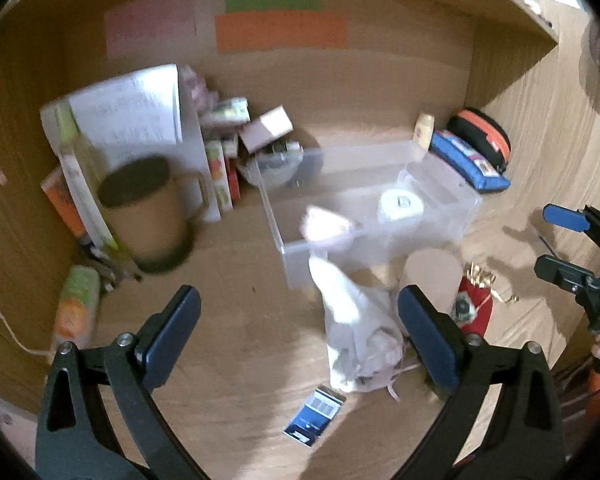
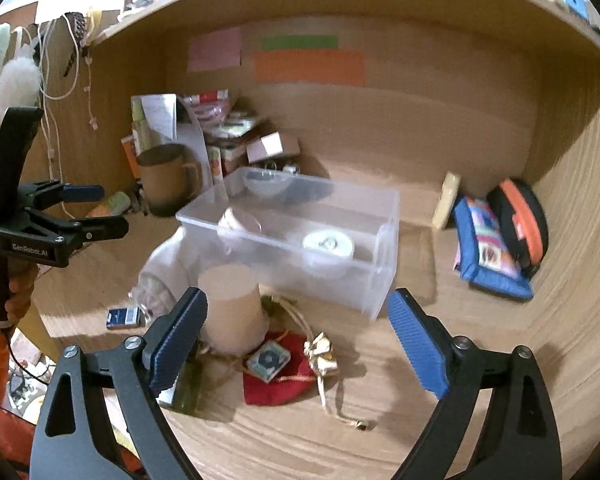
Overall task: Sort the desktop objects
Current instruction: 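Withdraw both grippers and move the left gripper toward the white cloth bag, then grasp the white cloth bag with the left gripper while the right grasps the small card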
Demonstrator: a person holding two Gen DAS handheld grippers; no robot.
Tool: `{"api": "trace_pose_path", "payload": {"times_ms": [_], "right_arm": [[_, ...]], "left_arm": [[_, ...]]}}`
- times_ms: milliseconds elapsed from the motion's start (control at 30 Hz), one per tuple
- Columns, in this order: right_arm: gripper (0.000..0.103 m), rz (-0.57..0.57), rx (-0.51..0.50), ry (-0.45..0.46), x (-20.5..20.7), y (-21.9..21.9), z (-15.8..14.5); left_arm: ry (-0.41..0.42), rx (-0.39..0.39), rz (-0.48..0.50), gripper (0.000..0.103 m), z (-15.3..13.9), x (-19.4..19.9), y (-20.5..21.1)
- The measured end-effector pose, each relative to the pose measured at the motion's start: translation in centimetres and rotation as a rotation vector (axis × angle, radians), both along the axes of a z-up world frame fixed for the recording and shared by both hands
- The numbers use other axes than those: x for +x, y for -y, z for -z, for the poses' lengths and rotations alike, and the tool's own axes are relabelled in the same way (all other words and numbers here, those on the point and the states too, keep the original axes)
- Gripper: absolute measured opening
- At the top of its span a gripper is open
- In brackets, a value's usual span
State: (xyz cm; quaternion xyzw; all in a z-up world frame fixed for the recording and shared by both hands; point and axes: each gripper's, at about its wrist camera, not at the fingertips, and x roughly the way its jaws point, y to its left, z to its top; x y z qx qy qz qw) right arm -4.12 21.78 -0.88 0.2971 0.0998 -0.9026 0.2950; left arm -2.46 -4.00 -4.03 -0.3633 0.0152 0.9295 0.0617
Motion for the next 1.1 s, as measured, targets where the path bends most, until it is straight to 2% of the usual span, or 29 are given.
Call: {"api": "trace_pose_path", "payload": {"times_ms": [200, 367, 633, 767, 867, 933, 1100], "right_arm": [[0.091, 0.039, 0.035, 0.102, -1.1, -0.9, 3.5], [0.090, 0.039, 0.032, 0.152, -1.5, -1.0, 5.4], [0.055, -0.076, 0.044, 0.205, -1.3, 1.6, 6.6], [0.053, -0.076, 0.094, 0.180, -1.2, 2.6, 7.1], [0.042, -0.077, 0.099, 0.162, -1.1, 2.7, 6.7], [0.040, -0.088, 0.091, 0.159, -0.9, 2.8, 6.3], [0.040, -0.114, 0.138, 0.151, -0.3, 3.6, 6.4]], "left_arm": [[0.095, 0.025, 0.037, 0.100, 3.5, -0.7, -0.7], [0.149, 0.043, 0.067, 0.100, 5.5, -1.4, -1.4], [0.225, 0.083, 0.060, 0.100, 7.8, -3.2, -1.7], [0.235, 0.088, 0.057, 0.100, 8.2, -3.7, -1.7], [0.227, 0.076, 0.059, 0.100, 8.2, -3.7, -1.9], [0.221, 0.061, 0.066, 0.099, 8.2, -3.7, -2.2], [0.229, 0.057, 0.106, 0.084, 8.5, -3.8, -3.0]]}}
